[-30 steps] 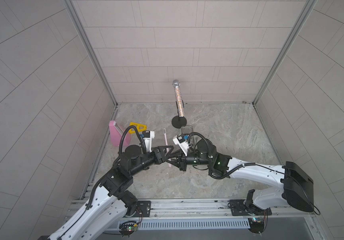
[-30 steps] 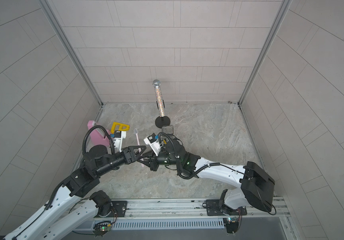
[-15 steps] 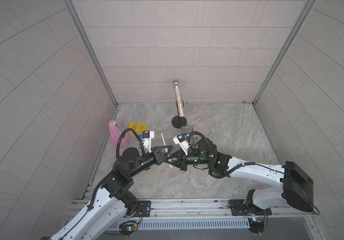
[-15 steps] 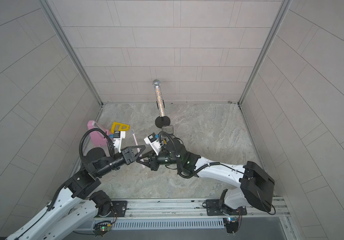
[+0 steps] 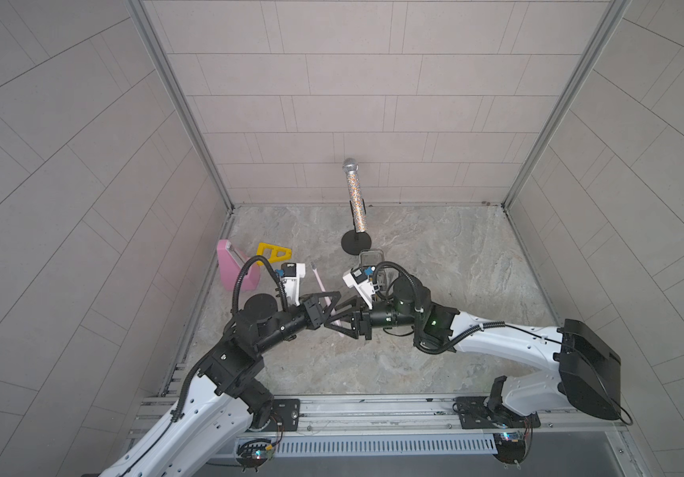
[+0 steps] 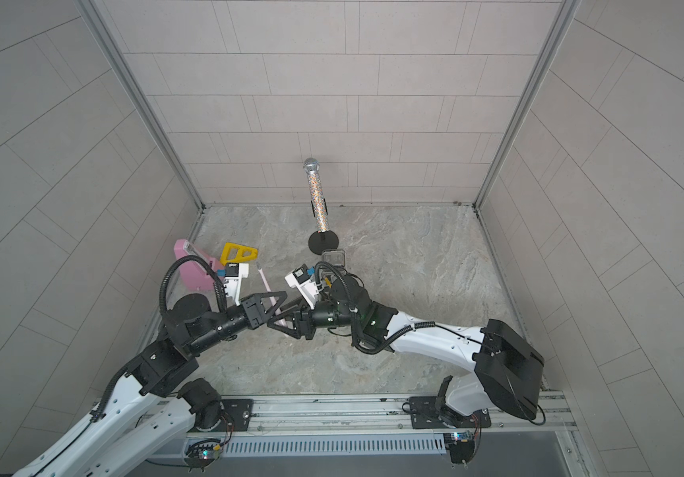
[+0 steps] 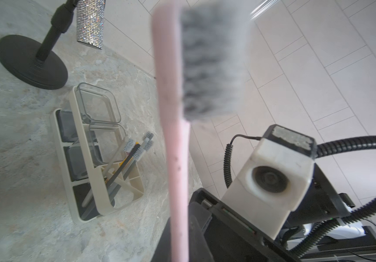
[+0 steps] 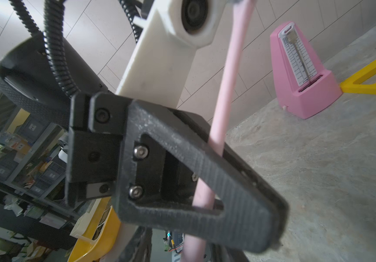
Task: Place the toothbrush into the toothbrush holder
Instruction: Pick up the toothbrush from the center of the board.
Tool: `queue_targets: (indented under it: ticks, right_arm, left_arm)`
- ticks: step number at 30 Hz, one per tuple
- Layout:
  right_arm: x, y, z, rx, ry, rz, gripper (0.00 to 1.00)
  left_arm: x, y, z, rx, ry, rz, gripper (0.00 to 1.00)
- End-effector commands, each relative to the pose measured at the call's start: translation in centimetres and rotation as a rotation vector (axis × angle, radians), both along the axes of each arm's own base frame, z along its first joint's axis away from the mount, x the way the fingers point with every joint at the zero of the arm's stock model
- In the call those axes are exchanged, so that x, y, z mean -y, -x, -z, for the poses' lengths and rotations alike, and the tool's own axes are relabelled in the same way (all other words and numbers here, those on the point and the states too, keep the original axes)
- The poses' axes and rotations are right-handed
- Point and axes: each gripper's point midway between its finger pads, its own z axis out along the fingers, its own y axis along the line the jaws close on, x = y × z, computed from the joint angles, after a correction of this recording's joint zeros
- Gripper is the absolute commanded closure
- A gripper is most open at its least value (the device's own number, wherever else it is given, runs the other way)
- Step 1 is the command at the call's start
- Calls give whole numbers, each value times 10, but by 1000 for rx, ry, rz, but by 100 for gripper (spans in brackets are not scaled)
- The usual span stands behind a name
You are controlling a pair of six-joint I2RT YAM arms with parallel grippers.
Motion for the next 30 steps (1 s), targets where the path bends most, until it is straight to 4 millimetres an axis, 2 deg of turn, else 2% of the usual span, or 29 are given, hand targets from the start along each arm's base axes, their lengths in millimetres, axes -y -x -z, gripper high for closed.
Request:
queue_targets:
  ticks: [1, 7, 11, 16, 19, 23, 30]
  right_arm:
    - [6, 4, -7, 11, -30, -1, 53]
    - [21, 9, -3, 28, 12, 23, 51]
    - [35, 9, -12, 82, 62, 55, 49]
    - [54, -10, -31, 132, 110, 127, 46]
    - [56, -25, -38, 114, 109, 143, 46]
    - [47, -40, -42, 88, 112, 134, 45]
    - [10, -53, -27, -26, 86, 47, 47]
  left_arm:
    - [-9, 5, -6, 31, -61, -10, 96]
    - [-12, 6, -1, 28, -127, -7, 96]
    - [-7, 11, 2, 23, -129, 33, 96]
    - [1, 18, 5, 8, -142, 102, 96]
    - [4, 19, 3, 7, -136, 119, 96]
    - [9, 22, -1, 14, -120, 153, 96]
    - [19, 28, -5, 8, -80, 220, 96]
